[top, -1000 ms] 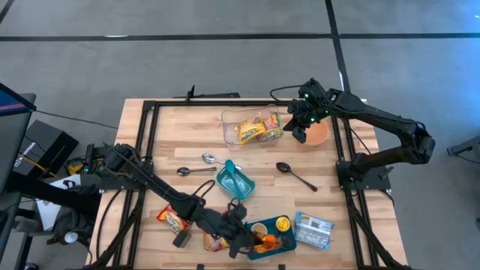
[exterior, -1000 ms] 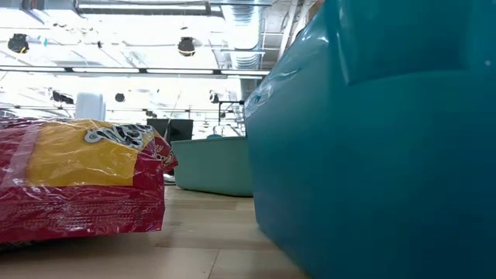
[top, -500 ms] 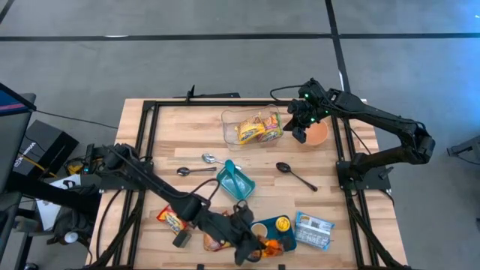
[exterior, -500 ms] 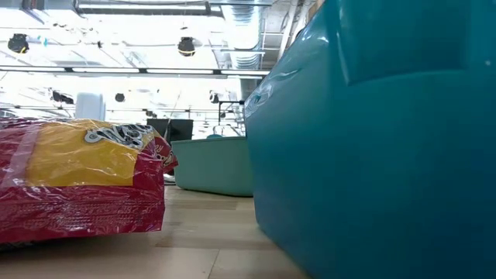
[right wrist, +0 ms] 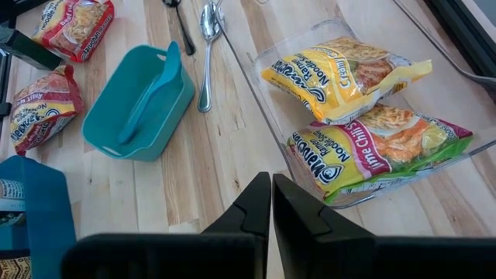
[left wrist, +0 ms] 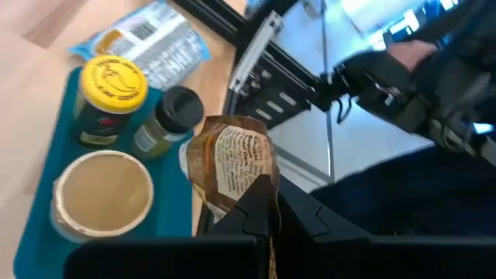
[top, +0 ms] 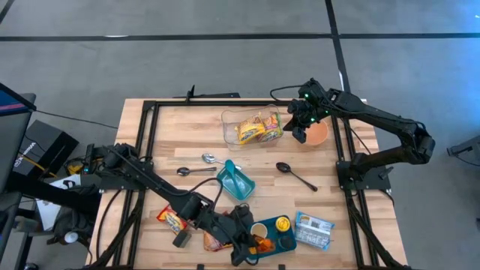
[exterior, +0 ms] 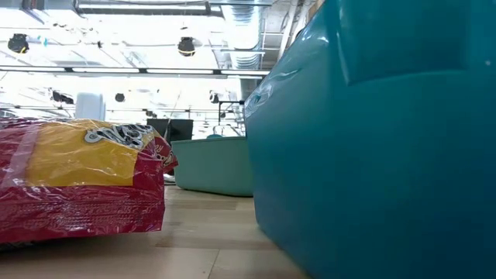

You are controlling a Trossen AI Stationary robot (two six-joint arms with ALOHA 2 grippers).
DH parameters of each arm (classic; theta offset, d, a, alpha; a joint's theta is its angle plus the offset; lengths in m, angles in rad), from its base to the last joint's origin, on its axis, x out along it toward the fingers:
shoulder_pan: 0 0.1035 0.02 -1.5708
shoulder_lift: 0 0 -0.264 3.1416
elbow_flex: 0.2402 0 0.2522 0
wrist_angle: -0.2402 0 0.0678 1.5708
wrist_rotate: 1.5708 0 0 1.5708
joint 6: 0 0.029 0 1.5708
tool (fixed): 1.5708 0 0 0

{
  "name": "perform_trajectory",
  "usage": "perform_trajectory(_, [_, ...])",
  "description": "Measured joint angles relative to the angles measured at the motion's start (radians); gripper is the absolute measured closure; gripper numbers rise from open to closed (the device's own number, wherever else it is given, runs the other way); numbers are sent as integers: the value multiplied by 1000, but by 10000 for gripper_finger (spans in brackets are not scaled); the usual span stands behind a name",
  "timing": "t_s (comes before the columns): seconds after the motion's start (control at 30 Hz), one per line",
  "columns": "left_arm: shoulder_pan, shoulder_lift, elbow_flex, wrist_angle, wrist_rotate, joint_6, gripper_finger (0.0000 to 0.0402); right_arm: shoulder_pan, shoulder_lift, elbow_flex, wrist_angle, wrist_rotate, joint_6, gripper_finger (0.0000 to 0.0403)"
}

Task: Pick & Place Food Item
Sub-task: Put the orange seasoning pack into the blue bin

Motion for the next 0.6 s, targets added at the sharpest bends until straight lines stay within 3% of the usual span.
perform_trajectory(0.6, [10, 2, -3, -86, 58, 76, 401, 0, 0, 0, 24, 0, 0, 392])
